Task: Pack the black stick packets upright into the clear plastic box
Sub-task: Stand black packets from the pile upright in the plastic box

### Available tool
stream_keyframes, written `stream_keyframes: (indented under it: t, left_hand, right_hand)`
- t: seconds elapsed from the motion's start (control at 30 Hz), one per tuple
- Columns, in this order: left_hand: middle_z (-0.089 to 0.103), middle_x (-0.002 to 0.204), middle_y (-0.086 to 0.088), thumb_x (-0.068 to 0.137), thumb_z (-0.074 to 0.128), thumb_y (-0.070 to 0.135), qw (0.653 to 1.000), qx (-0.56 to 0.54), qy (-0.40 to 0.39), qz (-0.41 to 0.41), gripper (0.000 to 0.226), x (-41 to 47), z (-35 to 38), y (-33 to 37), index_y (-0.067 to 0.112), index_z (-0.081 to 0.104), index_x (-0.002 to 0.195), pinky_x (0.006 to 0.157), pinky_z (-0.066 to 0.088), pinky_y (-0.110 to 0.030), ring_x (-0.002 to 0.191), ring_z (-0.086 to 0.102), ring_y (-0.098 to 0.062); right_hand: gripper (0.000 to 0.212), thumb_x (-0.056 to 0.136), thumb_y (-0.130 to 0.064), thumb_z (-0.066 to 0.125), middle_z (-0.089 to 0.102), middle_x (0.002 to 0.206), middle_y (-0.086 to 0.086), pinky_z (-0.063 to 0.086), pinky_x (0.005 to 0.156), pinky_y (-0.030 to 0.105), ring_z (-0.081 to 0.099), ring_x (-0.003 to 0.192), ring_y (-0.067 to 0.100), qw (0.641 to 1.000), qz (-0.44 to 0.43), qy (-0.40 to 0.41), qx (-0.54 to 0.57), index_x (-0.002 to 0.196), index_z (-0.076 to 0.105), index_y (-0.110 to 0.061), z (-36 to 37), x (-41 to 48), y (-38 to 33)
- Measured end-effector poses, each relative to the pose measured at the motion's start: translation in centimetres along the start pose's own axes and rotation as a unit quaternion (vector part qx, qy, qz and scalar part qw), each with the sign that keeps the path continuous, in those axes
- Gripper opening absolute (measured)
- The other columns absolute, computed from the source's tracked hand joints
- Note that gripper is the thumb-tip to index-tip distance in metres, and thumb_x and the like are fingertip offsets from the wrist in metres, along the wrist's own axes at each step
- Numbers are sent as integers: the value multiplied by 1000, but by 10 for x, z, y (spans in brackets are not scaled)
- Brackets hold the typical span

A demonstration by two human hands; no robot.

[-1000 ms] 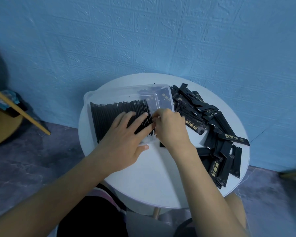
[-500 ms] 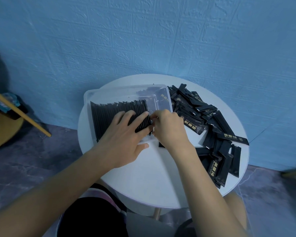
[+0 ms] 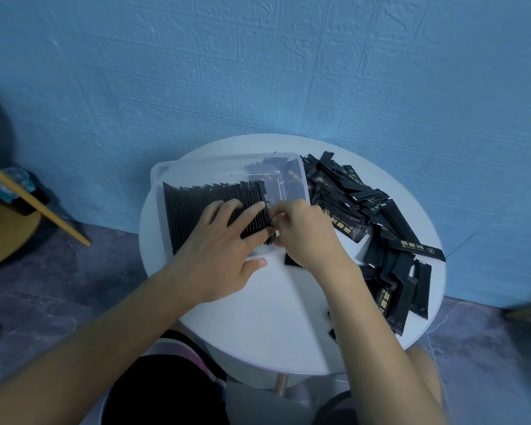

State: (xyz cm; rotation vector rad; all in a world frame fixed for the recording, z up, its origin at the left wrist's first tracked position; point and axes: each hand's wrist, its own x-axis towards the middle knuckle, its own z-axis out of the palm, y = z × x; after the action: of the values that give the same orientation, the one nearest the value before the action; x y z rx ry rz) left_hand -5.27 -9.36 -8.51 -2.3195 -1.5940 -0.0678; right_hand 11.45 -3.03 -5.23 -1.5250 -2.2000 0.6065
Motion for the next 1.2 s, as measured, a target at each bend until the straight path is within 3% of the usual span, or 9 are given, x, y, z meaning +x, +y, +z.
stream_keyframes:
  t: [0.13, 0.27, 0.33, 0.4, 0.53, 0.67, 0.83, 1.0, 1.2]
  left_hand:
    - [39, 158, -7, 95, 34, 57, 1000, -3, -7, -5, 58, 0, 0, -3, 30, 56, 142, 112, 27, -55, 131, 42, -39]
    - [39, 158, -6, 95, 34, 58, 1000, -19, -12, -6, 55, 1, 1, -5, 31, 57, 138, 112, 28, -56, 132, 42, -39]
    - [38, 159, -6, 95, 33, 58, 1000, -20, -17, -10, 56, 1, 2, -7, 32, 56, 139, 112, 30, -56, 133, 41, -39]
    - [38, 159, -5, 95, 31, 59, 999, -19, -21, -15, 58, 1, 2, -9, 32, 56, 141, 113, 31, -57, 134, 40, -38]
    - [38, 160, -5, 96, 30, 59, 999, -21, -23, -16, 59, 2, 2, -10, 32, 56, 142, 113, 30, -56, 134, 40, -37]
    - [38, 160, -6, 96, 31, 58, 1000, -17, -20, -12, 59, 1, 3, -10, 31, 56, 142, 113, 28, -55, 134, 40, -37]
    - [36, 160, -5, 97, 31, 59, 1000, -17, -21, -14, 58, 0, 3, -10, 32, 55, 142, 113, 27, -54, 134, 39, -37]
    - [38, 159, -6, 96, 33, 57, 1000, -16, -19, -13, 57, 0, 2, -9, 30, 57, 140, 112, 28, -54, 132, 41, -38]
    - [38, 160, -7, 97, 32, 57, 1000, -11, -19, -14, 57, 0, 3, -8, 30, 57, 141, 113, 28, -55, 133, 40, -38]
  right_hand:
    - [22, 97, -13, 51, 75, 79, -1, 60, 81, 42, 74, 70, 15, 991, -13, -8, 135, 96, 71, -21, -15, -9, 5]
    - [21, 95, -20, 51, 72, 70, 0, 61, 77, 50, 72, 65, 22, 980, -17, 23, 197, 85, 69, -26, -30, -15, 26]
    - [24, 98, -16, 51, 72, 70, 1, 62, 73, 47, 71, 66, 25, 979, 4, 18, 203, 85, 69, -24, -40, -20, 41]
    - [25, 100, -14, 52, 72, 72, -1, 62, 70, 37, 71, 68, 21, 982, 33, 18, 185, 85, 70, -24, -46, -23, 56]
    - [5, 95, -32, 64, 70, 88, -13, 49, 77, 31, 67, 82, 14, 998, 58, 17, 3, 93, 68, -30, -41, -18, 78]
    - [36, 89, -38, 70, 66, 114, -4, 44, 87, 35, 60, 109, 21, 995, 38, 28, -84, 122, 64, -25, -25, -7, 72]
    - [27, 87, -37, 72, 70, 101, -5, 43, 76, 35, 63, 98, 23, 993, 24, 19, -113, 111, 65, -25, -13, 3, 69]
    - [12, 89, -30, 67, 67, 95, -7, 45, 80, 37, 60, 94, 23, 995, 47, 21, -90, 100, 66, -26, -23, -1, 74]
    - [12, 88, -28, 64, 69, 93, -2, 49, 78, 37, 62, 91, 28, 990, 71, 54, -111, 98, 66, -24, -33, -10, 81]
